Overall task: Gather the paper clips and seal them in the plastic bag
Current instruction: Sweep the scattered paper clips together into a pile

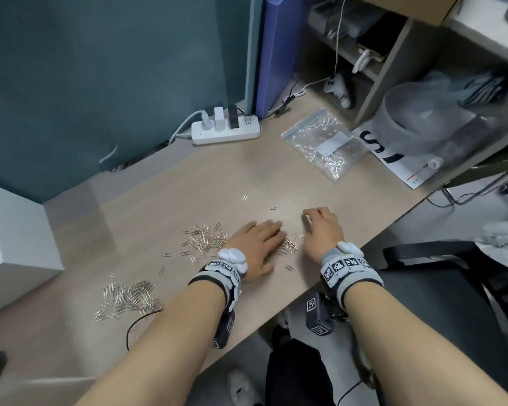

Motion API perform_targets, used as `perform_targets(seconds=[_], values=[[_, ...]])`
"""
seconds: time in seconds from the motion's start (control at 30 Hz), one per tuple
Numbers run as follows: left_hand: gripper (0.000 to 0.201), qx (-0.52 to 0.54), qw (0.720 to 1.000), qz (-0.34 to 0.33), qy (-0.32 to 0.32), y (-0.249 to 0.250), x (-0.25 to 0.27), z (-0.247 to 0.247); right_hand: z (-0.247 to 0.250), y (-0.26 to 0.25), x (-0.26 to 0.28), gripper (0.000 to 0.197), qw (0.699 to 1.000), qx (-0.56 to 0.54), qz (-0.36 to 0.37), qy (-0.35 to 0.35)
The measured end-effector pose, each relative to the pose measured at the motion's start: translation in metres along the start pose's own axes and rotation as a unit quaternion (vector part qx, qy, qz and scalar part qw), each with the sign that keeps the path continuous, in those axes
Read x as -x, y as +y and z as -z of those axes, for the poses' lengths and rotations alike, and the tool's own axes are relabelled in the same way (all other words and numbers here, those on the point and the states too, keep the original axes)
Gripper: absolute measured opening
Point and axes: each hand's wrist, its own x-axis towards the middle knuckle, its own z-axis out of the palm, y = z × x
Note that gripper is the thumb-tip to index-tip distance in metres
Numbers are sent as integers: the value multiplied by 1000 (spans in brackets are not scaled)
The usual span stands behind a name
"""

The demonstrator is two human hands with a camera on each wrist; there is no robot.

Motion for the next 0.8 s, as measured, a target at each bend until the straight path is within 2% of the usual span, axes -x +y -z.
perform_targets(seconds=[0.13,0.27,0.33,0.5,0.8], values=[[80,-19,996,-73,-40,31,-53,-8,12,35,-19,57,1000,-2,6,-24],[43,-35,996,-83,-19,33,-74,-6,9,41,-33,47,999,-28,40,-21],[32,-37,997,-66,-7,24,-71,-3,5,36,-36,41,998,-42,45,-16],[25,-23,1000,17,3,-3,-45,1,-12,12,-25,31,996,-69,57,-31],[27,-1,986,163,23,-51,45,-5,-46,-47,24,33,982,-118,90,-113]])
